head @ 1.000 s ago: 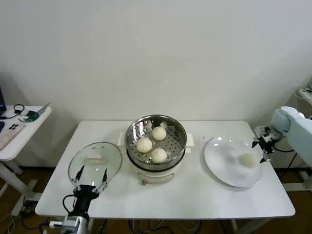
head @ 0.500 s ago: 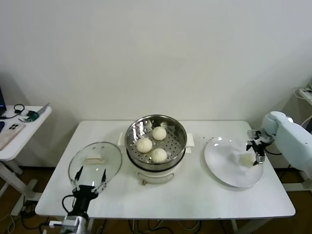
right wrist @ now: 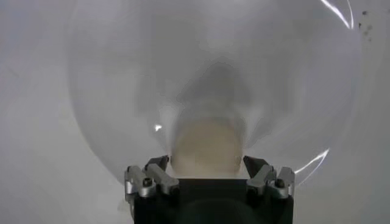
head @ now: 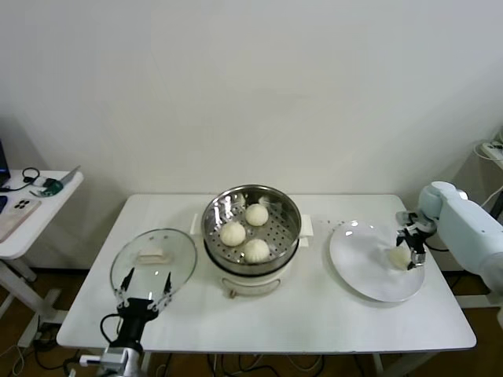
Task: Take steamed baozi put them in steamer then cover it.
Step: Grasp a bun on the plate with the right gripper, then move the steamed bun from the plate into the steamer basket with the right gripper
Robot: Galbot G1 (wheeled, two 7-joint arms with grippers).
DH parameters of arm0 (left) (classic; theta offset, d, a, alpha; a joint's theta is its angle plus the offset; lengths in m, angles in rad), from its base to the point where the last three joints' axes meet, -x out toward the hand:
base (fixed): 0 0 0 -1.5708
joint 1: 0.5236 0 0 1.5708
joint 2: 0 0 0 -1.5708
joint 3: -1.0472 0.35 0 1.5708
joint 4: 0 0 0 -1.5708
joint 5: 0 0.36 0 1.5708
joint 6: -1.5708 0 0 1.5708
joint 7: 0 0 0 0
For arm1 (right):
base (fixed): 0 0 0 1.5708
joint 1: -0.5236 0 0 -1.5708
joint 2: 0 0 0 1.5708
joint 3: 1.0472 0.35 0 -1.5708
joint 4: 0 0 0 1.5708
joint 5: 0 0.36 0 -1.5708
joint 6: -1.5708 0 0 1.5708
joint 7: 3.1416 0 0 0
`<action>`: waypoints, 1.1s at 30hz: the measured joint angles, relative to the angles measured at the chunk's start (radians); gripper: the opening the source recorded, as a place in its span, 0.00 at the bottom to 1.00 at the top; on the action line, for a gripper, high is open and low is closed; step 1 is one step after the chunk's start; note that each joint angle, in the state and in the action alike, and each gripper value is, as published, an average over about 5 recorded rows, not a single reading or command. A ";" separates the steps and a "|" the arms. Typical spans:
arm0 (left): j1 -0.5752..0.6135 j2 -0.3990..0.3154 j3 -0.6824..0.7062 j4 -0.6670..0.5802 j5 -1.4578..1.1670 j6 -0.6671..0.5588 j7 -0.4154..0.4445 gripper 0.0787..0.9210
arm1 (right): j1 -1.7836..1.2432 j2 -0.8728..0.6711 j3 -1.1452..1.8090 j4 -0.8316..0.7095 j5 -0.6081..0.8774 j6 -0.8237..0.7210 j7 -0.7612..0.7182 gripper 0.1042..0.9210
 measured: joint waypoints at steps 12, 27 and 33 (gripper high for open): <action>0.002 -0.001 0.003 0.000 0.002 0.000 0.000 0.88 | -0.004 0.024 0.024 -0.031 -0.014 0.005 -0.003 0.79; 0.015 -0.010 0.005 -0.007 0.002 -0.007 0.001 0.88 | 0.022 0.010 0.007 -0.020 0.030 -0.016 -0.005 0.74; 0.022 -0.009 0.009 -0.017 0.000 -0.009 0.001 0.88 | 0.081 -0.007 -0.089 0.031 0.164 -0.067 0.008 0.73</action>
